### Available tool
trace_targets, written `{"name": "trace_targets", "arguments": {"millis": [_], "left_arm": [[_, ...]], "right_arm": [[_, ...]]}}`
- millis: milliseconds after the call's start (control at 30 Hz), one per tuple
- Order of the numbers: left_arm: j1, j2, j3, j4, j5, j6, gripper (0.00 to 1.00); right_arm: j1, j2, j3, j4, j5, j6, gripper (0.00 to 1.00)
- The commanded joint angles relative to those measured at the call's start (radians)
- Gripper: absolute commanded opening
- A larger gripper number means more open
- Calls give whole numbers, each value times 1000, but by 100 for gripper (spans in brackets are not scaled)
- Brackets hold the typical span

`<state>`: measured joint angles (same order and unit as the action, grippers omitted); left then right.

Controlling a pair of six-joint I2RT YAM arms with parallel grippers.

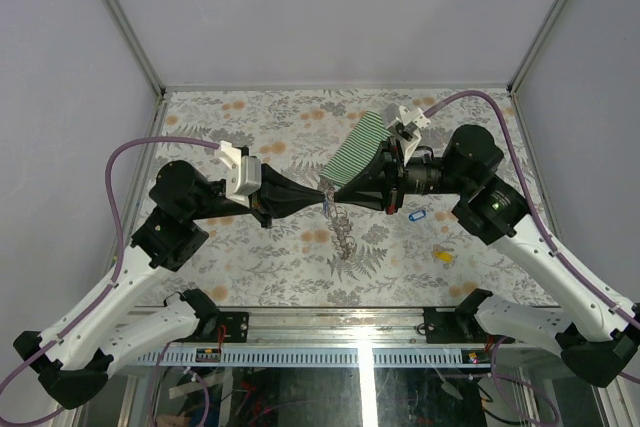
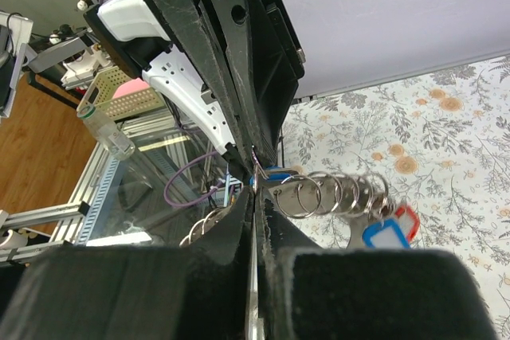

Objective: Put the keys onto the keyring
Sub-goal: Insert the key onto the keyring.

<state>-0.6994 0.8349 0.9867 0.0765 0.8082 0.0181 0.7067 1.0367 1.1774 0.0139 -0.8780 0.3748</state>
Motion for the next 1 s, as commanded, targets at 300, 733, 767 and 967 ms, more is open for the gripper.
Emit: {"name": "trace_targets", "arguments": {"millis": [300, 733, 767, 967], "left_arm": [[1, 5, 35, 44, 55, -26, 0], [2, 14, 39, 43, 68, -32, 0], [1, 15, 39, 44, 70, -31, 0], [2, 17, 38, 42, 73, -32, 0]], "right_arm": [[-6, -55, -13, 198, 84, 59, 0], [-7, -71, -34, 241, 145, 83, 0], [-6, -69, -34, 243, 147, 86, 0], [-6, -65, -43, 264, 152, 100, 0]]}}
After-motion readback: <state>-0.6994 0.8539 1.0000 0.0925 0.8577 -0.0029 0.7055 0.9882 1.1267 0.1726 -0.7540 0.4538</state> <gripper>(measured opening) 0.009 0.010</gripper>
